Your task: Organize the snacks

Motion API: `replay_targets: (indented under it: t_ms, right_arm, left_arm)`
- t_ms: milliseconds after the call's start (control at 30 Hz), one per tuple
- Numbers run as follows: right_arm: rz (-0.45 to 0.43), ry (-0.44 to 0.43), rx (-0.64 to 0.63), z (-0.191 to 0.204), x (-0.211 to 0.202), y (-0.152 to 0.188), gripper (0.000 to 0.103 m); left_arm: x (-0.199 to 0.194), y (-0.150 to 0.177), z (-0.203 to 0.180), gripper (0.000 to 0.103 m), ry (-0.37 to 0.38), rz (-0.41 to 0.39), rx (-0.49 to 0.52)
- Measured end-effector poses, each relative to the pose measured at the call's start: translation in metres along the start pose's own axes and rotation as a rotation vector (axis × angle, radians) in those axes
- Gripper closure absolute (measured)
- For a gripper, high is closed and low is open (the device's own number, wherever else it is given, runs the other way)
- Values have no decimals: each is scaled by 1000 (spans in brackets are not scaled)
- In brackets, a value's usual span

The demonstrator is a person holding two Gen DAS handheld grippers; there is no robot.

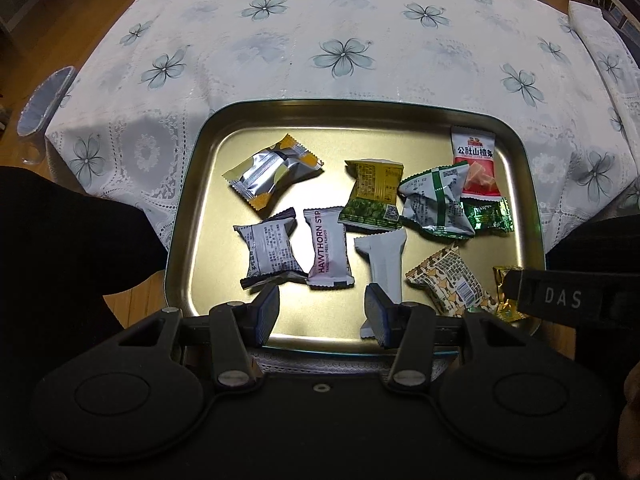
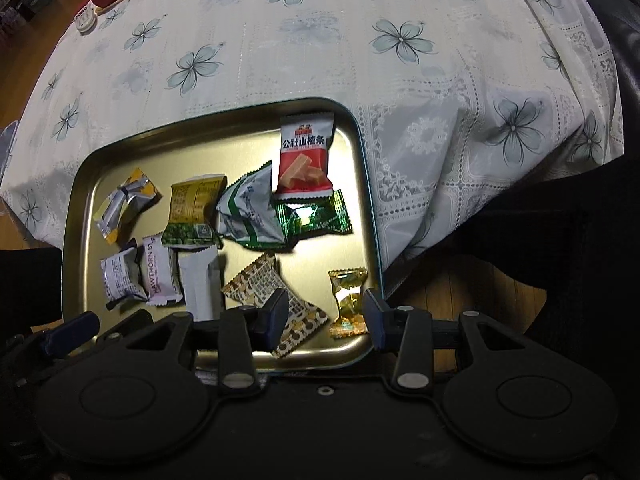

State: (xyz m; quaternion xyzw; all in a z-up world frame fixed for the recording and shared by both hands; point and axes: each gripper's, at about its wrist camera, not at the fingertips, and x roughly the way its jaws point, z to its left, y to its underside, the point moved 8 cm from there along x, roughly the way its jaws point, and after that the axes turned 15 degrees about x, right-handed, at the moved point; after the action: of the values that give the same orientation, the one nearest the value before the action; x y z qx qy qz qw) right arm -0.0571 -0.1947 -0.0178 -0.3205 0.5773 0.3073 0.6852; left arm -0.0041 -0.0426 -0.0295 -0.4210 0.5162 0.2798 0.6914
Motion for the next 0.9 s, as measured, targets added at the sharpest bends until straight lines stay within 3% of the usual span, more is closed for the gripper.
replay_targets:
  t_ms: [400,900]
  right_arm:
    - [9,54,-36,0,5,30,60]
    - [8,58,-49,-1,7,32,60]
  left_arm:
    - [-5,11,6,48,-16,-18,-17]
    - [1,15,8,48,-13,3,-22]
